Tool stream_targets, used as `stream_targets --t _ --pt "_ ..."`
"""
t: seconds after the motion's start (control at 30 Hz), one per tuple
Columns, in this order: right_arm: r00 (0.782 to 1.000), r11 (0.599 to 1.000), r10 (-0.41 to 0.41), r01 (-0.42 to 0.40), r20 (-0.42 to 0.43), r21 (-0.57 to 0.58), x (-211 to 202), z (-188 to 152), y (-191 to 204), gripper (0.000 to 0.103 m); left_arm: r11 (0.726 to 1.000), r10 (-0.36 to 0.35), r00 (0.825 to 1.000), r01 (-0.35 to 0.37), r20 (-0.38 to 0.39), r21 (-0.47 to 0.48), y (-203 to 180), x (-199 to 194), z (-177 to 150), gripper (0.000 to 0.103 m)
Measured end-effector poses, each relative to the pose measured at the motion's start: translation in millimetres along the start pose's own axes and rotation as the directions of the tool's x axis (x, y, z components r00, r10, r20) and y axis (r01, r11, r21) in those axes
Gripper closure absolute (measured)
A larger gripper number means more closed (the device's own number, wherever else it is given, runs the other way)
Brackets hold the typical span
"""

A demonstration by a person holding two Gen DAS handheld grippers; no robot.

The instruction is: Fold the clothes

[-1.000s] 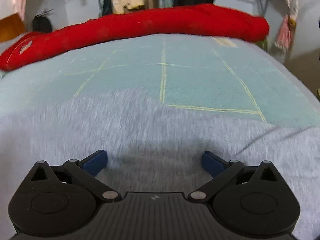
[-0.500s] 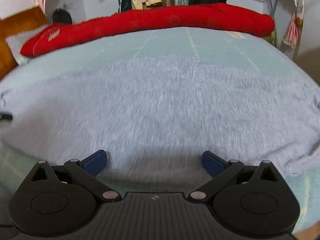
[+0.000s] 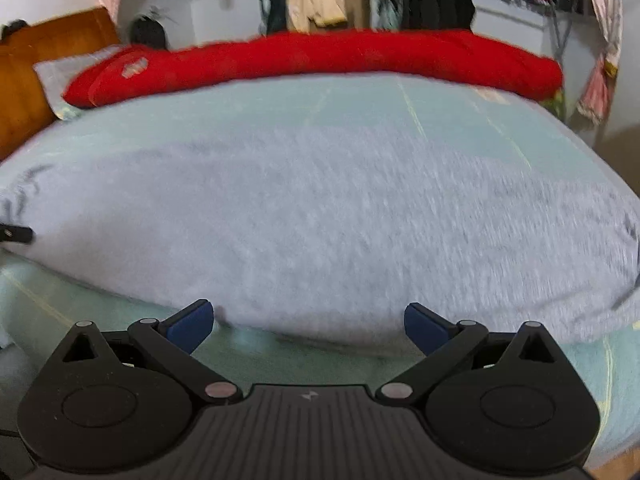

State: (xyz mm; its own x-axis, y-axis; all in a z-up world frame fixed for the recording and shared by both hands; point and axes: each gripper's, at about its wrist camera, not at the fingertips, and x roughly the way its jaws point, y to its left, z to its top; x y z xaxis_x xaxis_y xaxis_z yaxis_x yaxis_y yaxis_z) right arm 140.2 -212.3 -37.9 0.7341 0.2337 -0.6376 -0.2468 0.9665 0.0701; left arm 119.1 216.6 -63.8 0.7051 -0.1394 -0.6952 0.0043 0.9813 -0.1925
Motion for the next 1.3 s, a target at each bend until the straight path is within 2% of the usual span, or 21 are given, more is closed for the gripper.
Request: stream_targets --t 0.1,0.17,0.27,0.3,0.37,0.47,0.6,0.73,0.83,0.87,0.93,1.07,1.13,1.3 --pt "0.999 1.000 0.009 -0.008 0.033 -0.012 4.8 8.5 3.3 0.000 0.999 -0.039 0.999 0.039 0.027 0.011 -7.7 -3.2 7.9 0.001" --pt "1.000 1.000 0.006 -0.006 0.009 -0.012 19.0 9.3 5.4 0.000 0.998 -0.055 0.998 0.055 0.025 0.021 -15.9 3.1 10.4 0.001" --pt "0.997 1.000 -0.006 0.006 -0.076 0.009 43.4 -1.1 6.2 0.000 0.997 -0.072 0.997 0.072 -0.011 -0.014 -17.1 16.0 4.1 0.001" --pt "0.998 1.000 -0.006 0.007 -0.068 0.010 44.7 -5.2 6.0 0.000 0.997 -0.071 0.997 0.071 -0.011 -0.027 -16.4 20.0 -0.8 0.001" --pt "0.999 1.000 -0.002 0.002 -0.044 0.002 44.3 -10.3 5.5 0.000 0.997 -0.076 0.997 0.077 0.028 -0.026 -14.9 18.7 -9.5 0.001" --pt "0.998 1.000 0.016 -0.016 -0.057 -0.002 46.0 -10.0 2.6 0.000 0.991 -0.111 0.992 0.115 0.062 -0.068 -6.1 13.1 -13.9 0.001" --pt "0.998 1.000 0.002 -0.003 -0.063 -0.011 47.4 -10.6 5.0 0.000 0.975 -0.150 0.986 0.160 0.076 -0.151 13.3 1.9 -4.3 0.001" --pt "0.998 1.000 -0.018 0.017 -0.055 -0.020 47.4 -11.4 8.3 0.000 0.977 -0.077 0.989 0.100 0.127 -0.189 40.2 -3.4 14.8 0.001" --pt "0.998 1.000 -0.022 0.021 -0.056 -0.018 46.4 -11.4 8.7 0.000 0.953 -0.054 0.995 0.076 0.080 -0.293 72.5 5.0 17.2 0.001" --pt "0.998 1.000 -0.022 0.021 -0.057 -0.016 45.9 -11.4 8.6 0.000 0.942 -0.061 0.997 0.075 0.052 -0.327 82.1 8.7 17.0 0.001" --pt "0.998 1.000 -0.021 0.020 -0.058 -0.017 45.7 -11.4 9.1 0.000 0.926 -0.098 0.994 0.111 0.054 -0.361 92.9 6.1 21.4 0.001" --pt "0.998 1.000 -0.022 0.021 -0.062 -0.019 45.8 -10.5 9.7 0.000 0.951 -0.089 0.991 0.114 0.100 -0.287 87.3 -10.8 52.6 0.001" --pt "0.998 1.000 -0.025 0.023 -0.064 -0.021 45.8 -10.0 10.6 0.000 0.956 -0.107 0.986 0.137 0.126 -0.258 84.2 -14.0 67.3 0.001" --pt "0.997 0.999 -0.032 0.030 -0.065 -0.022 45.8 -9.9 12.4 0.000 0.957 -0.154 0.983 0.174 0.099 -0.233 78.4 11.9 85.4 0.001"
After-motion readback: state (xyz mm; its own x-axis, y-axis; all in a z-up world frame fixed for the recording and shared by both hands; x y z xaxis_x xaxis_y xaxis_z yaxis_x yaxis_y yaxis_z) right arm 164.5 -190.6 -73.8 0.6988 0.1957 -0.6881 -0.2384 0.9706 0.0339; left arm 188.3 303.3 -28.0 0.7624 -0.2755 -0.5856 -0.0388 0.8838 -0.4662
